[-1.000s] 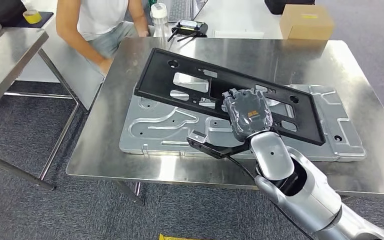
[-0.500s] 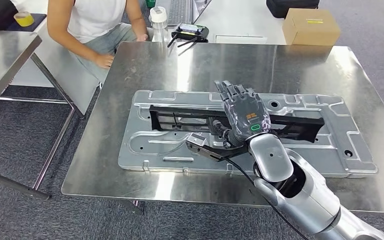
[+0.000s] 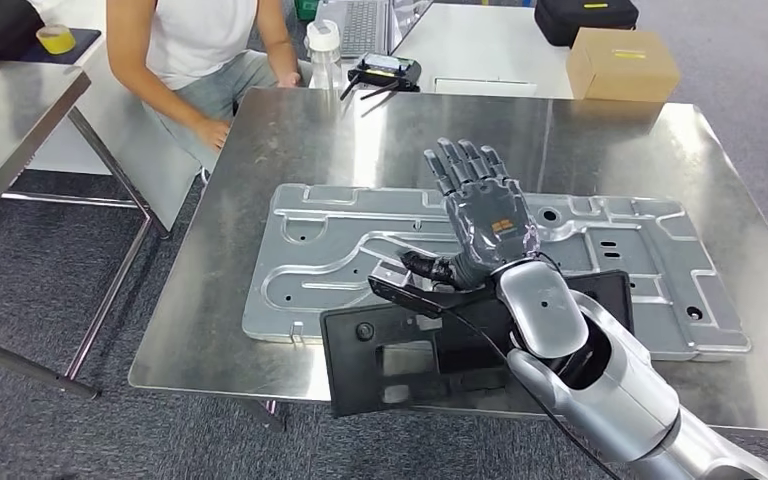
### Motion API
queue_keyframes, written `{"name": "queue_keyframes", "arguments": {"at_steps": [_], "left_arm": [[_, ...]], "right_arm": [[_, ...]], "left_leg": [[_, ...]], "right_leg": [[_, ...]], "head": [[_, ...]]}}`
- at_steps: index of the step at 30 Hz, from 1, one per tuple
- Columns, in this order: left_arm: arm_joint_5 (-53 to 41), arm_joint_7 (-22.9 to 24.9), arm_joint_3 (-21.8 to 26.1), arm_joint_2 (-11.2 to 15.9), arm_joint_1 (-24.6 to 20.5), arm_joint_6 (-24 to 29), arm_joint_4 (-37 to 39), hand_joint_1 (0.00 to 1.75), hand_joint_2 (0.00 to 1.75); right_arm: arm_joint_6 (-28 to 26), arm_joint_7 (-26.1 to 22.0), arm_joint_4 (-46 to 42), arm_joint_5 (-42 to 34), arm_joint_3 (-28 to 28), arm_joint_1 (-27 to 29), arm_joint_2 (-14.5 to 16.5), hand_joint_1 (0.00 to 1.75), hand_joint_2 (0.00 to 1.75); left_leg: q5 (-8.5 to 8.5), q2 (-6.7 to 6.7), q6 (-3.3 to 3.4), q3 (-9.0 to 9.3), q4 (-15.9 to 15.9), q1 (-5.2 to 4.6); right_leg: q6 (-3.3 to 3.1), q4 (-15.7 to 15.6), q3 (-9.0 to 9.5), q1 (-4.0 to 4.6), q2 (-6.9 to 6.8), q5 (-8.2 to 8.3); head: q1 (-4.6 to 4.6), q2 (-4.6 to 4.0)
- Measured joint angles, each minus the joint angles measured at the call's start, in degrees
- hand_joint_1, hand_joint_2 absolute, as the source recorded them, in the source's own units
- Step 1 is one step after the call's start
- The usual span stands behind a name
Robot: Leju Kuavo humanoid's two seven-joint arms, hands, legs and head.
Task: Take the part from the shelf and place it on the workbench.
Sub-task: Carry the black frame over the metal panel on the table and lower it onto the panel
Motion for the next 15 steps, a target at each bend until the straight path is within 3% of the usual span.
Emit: {"name": "queue_keyframes", "arguments": {"at_steps": [2,3,4,6,7,9,11,12,13,15], "left_arm": [[0.0,0.0,0.0,0.0,0.0,-0.1,0.0,0.0,0.0],[0.0,0.0,0.0,0.0,0.0,-0.1,0.0,0.0,0.0],[0.0,0.1,0.0,0.0,0.0,-0.1,0.0,0.0,0.0],[0.0,0.4,0.0,0.2,0.0,0.0,0.0,0.0,0.0],[0.0,0.7,0.0,0.3,0.0,0.1,0.0,0.0,0.0],[0.0,1.1,0.0,0.7,0.0,0.3,0.0,0.0,0.0],[0.0,1.3,0.0,0.8,0.1,0.6,0.0,0.0,0.0],[0.0,1.5,0.0,0.8,0.2,0.6,0.0,0.0,0.0],[0.0,1.6,0.0,0.8,0.3,0.6,0.0,0.0,0.0],[0.1,1.9,0.0,0.8,0.4,0.7,0.0,0.0,0.0]], "right_arm": [[-0.1,0.0,0.3,-0.3,0.0,0.2,0.0,0.0,0.0],[-0.1,0.0,0.4,-0.4,0.0,0.3,0.0,0.0,0.0],[-0.1,0.0,0.5,-0.5,0.0,0.3,0.0,0.0,0.0],[-0.3,0.0,0.7,-0.7,0.0,0.3,0.0,0.0,0.0],[-0.4,0.0,0.8,-0.8,0.0,0.3,0.0,0.0,0.0],[-0.7,-0.1,1.0,-0.9,0.0,0.3,0.1,0.0,0.0],[-0.8,-0.2,1.3,-1.0,0.0,0.3,0.1,0.0,0.0],[-0.8,-0.3,1.5,-1.1,0.0,0.3,0.1,0.0,0.0],[-0.8,-0.3,1.6,-1.1,0.0,0.3,0.1,0.0,0.0],[-0.8,-0.5,1.9,-1.3,0.0,0.3,0.2,0.0,0.0]], "left_leg": [[0.17,0.1,-0.19,-0.3,0.1,0.27],[0.26,0.12,-0.41,-0.52,0.2,0.47],[0.36,0.13,-0.71,-0.78,0.5,0.72],[0.42,0.09,-1.66,-1.44,1.2,1.25],[0.5,0.05,-2.28,-1.79,1.7,1.43],[0.95,-0.13,-3.47,-2.44,2.2,1.55],[1.64,-0.34,-4.31,-2.83,2.1,1.74],[1.19,-0.29,-4.58,-3.18,2.4,1.85],[-0.3,-0.18,-4.73,-3.74,3.7,1.92],[-5.66,0.13,-4.76,-5.68,9.8,1.88]], "right_leg": [[0.69,6.3,-2.76,-0.85,-0.12,-2.53],[1.07,6.9,-2.98,-1.27,-0.18,-2.17],[1.47,5.3,-2.09,-1.67,-0.26,-0.75],[2.35,-2.1,1.81,-2.35,-0.38,2.71],[2.42,-4.8,3.22,-2.39,-0.2,4.03],[1.86,-6.8,3.82,-2.1,0.2,4.67],[0.61,-6.5,2.99,-1.93,0.25,5.17],[-0.02,-6.4,2.57,-1.9,0.19,5.58],[-0.6,-6.4,2.13,-1.89,0.1,6.02],[-1.47,-6.4,1.1,-1.61,-0.02,6.93]], "head": [[0.05,0.0],[0.06,0.0],[0.06,0.0],[0.08,0.0],[0.05,0.0],[0.0,0.0],[-0.05,0.0],[-0.16,0.0],[-0.28,0.0],[-0.64,0.0]]}}
